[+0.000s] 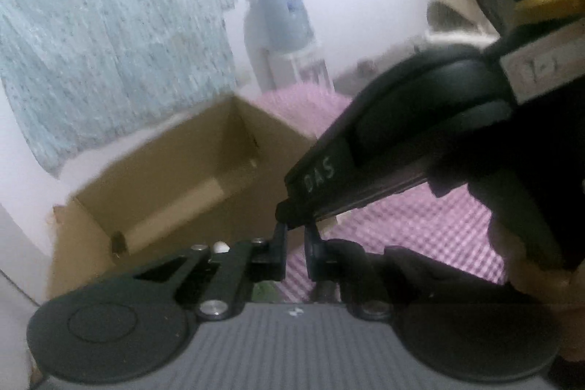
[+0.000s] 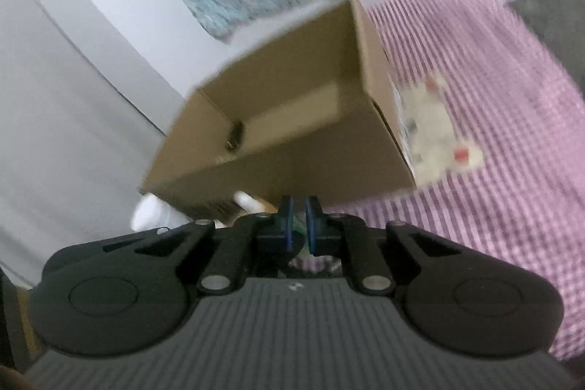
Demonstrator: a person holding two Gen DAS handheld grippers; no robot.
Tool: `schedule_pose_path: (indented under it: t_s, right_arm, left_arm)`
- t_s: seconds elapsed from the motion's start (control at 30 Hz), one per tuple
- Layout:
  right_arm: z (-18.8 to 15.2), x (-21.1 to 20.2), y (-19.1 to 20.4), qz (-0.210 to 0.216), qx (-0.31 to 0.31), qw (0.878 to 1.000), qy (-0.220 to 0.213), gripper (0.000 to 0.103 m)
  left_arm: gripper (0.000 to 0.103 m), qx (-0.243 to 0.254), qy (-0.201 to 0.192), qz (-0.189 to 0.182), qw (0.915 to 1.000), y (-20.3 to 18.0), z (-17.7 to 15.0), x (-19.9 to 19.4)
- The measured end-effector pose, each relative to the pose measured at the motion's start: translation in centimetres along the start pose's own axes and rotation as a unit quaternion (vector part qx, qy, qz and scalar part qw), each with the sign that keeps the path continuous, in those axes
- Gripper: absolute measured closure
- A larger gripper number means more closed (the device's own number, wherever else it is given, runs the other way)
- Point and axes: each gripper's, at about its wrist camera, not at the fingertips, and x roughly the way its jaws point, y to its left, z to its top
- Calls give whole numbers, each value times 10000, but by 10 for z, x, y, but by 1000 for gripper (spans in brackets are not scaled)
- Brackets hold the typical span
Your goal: Organize rigid objects
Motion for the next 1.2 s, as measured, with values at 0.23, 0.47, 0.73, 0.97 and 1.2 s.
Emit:
schedule_pose_path:
  t_s: [0.23,0.47,0.73,0.97,1.2]
  right_arm:
    - [6,1,-7,-94,256,9995,-139,95]
    - [-23,-20,-36,-14,885,9959,167,85]
    - [-56,16,-65,25,1687,9827,766,74]
    - [-62,42,-76,234,1948,9752,1029,77]
    - [-55,57,-80,467,2002,9732,1035,83]
  left_arm:
    - [85,-352,391,-400,9978,16,-20,12]
    - [67,-338,652,-819,9939,11,-46,7]
    - [67,-407,1123,-1076,9870,-2,-48,38]
    - [78,-744,1569,-1236,9770,6,-50,64]
    - [67,-739,1480,-1112,9799,7,-48,74]
